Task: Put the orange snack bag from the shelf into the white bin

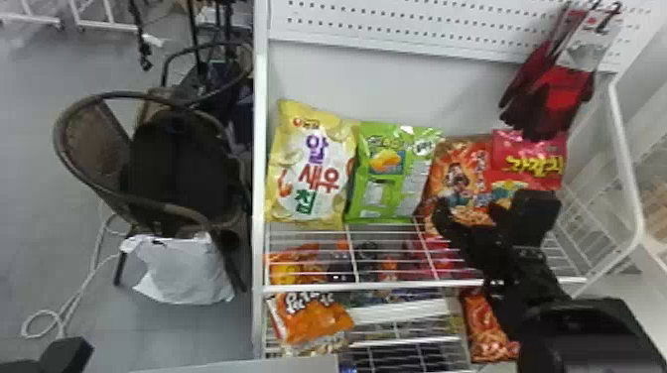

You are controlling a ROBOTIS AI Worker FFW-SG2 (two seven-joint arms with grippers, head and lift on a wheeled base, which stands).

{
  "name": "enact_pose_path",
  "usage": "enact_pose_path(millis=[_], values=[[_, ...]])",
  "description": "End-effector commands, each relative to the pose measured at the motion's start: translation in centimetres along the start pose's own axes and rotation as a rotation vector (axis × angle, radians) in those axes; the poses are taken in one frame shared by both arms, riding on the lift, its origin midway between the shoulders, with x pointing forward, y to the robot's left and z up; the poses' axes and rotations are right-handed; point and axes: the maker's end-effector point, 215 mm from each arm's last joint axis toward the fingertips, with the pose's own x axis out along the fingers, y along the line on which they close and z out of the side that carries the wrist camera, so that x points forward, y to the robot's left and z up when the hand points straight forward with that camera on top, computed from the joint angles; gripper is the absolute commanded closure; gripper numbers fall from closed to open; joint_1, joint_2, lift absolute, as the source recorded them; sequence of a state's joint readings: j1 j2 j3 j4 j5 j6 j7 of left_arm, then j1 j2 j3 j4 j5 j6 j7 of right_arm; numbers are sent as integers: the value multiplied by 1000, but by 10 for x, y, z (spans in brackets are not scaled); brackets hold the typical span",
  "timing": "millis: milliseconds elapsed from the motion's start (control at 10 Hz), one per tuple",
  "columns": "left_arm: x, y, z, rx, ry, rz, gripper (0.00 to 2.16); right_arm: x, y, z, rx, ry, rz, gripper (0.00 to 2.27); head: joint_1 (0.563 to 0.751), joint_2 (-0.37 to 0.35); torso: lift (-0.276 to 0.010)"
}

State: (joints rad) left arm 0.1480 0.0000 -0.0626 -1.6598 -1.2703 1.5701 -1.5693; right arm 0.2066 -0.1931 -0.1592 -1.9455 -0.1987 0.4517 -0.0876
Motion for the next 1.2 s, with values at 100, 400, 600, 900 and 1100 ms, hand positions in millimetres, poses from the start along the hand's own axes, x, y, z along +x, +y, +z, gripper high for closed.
enact_pose_path(millis=[100, 400, 600, 900, 1100], values=[[2, -1, -5, -11, 6, -14, 2138, 21, 2, 11, -14, 6, 0, 124, 695, -201, 1], [2, 0, -6, -16, 6, -17, 2138, 47, -1, 16, -37, 11, -21, 124, 695, -194, 1], [3, 1, -8, -26, 6, -21, 2138, 64, -3, 25, -57, 9, -27, 124, 695, -196, 1], [0, 2, -4, -29, -3, -24, 2138, 87, -2, 24, -94, 31, -30, 124, 695, -195, 1], [1, 2, -3, -33, -1, -30, 2138, 106, -10, 20, -111, 53, -45, 124, 695, -193, 1]])
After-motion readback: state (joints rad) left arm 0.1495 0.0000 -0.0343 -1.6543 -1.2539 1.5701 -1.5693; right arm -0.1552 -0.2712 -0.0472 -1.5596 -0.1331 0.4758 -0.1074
